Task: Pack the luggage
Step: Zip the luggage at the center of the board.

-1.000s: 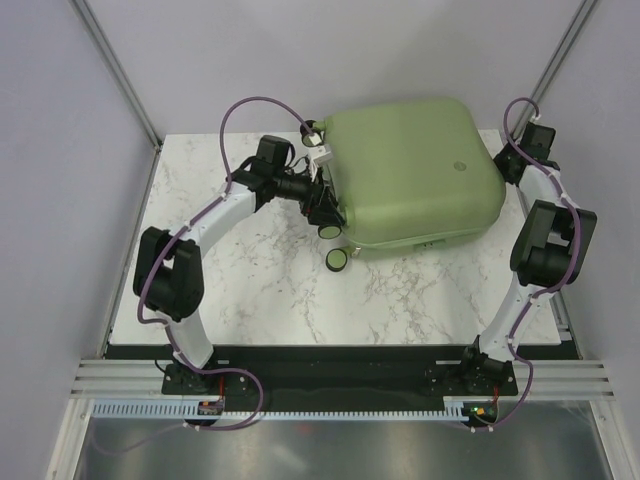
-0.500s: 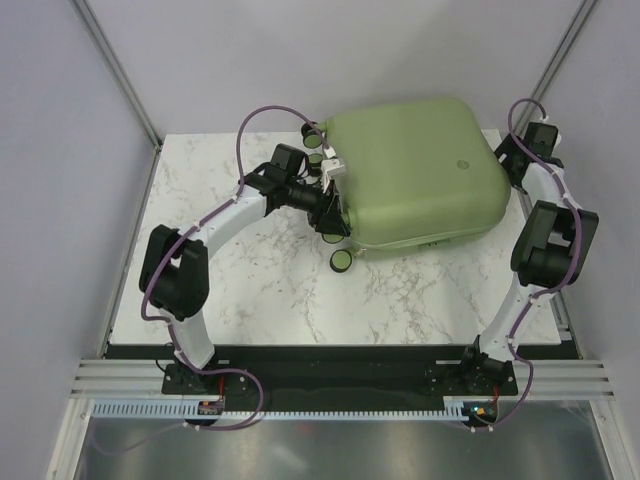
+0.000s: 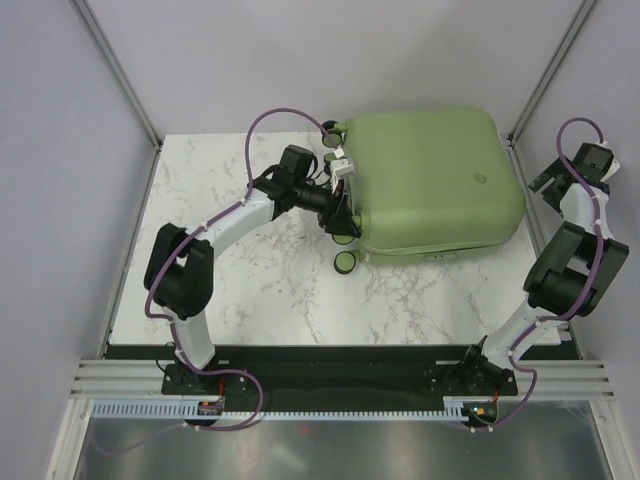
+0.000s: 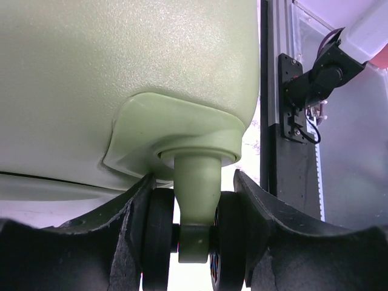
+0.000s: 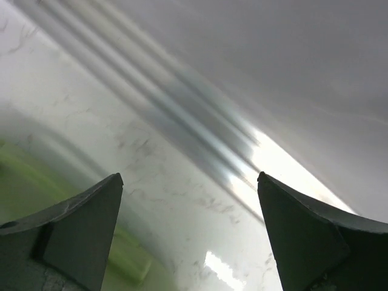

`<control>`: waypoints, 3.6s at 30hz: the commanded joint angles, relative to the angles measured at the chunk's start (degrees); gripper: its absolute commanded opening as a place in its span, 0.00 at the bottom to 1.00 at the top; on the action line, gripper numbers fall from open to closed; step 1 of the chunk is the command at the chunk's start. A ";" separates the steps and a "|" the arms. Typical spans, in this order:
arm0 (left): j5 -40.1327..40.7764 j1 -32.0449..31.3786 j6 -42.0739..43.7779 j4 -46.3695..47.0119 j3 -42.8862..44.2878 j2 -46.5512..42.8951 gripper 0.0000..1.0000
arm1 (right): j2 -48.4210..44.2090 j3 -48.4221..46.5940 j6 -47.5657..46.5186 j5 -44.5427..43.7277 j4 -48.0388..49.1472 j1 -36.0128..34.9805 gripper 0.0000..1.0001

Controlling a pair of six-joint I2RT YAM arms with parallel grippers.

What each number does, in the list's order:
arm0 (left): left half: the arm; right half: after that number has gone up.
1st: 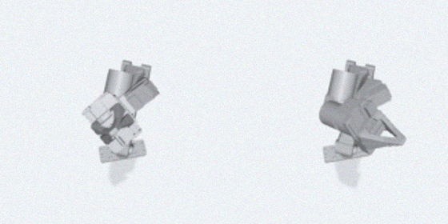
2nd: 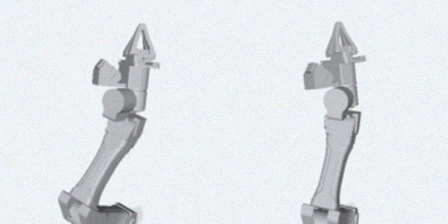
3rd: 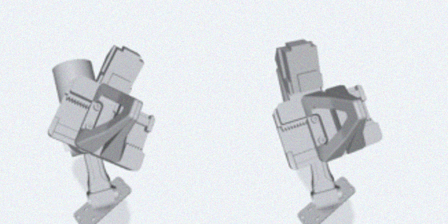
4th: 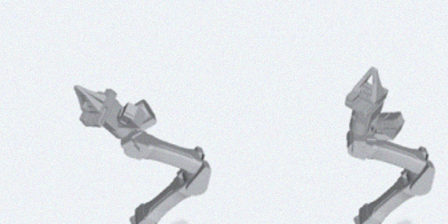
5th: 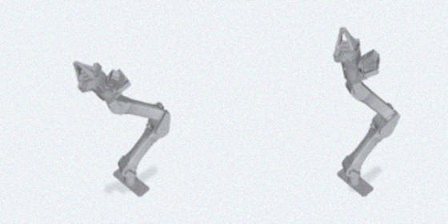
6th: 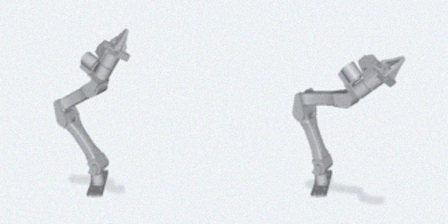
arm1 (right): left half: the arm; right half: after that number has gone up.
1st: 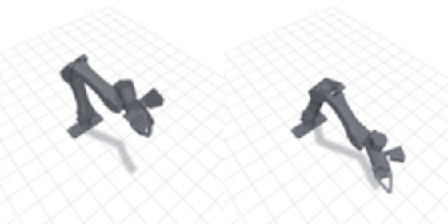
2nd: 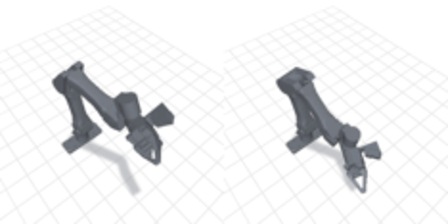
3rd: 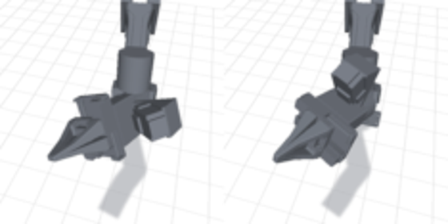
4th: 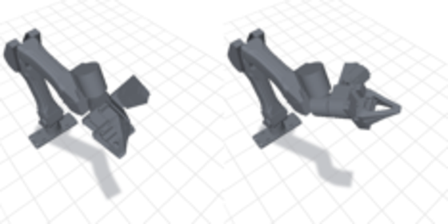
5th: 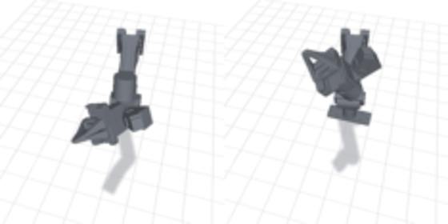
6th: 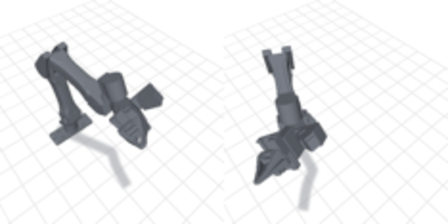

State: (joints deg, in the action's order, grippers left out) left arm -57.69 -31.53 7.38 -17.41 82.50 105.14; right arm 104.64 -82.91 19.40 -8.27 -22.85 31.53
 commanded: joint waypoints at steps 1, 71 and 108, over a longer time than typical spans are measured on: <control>-2.00 -1.34 -5.26 3.26 -0.50 1.03 0.02 | 1.36 -2.16 1.95 6.51 -1.84 0.38 0.97; -2.25 6.92 -23.20 14.59 1.70 1.99 0.02 | -14.04 32.02 61.19 -60.28 1.57 -95.25 0.70; -3.57 9.99 -25.22 17.23 0.21 2.26 0.02 | -14.37 27.81 72.80 -66.79 -25.48 -90.24 0.00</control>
State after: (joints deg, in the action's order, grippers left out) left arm -64.20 -26.00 -15.88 -4.69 81.36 108.18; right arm 94.89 -57.60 91.35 -66.74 -33.63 -62.15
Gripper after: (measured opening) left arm 0.575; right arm 0.022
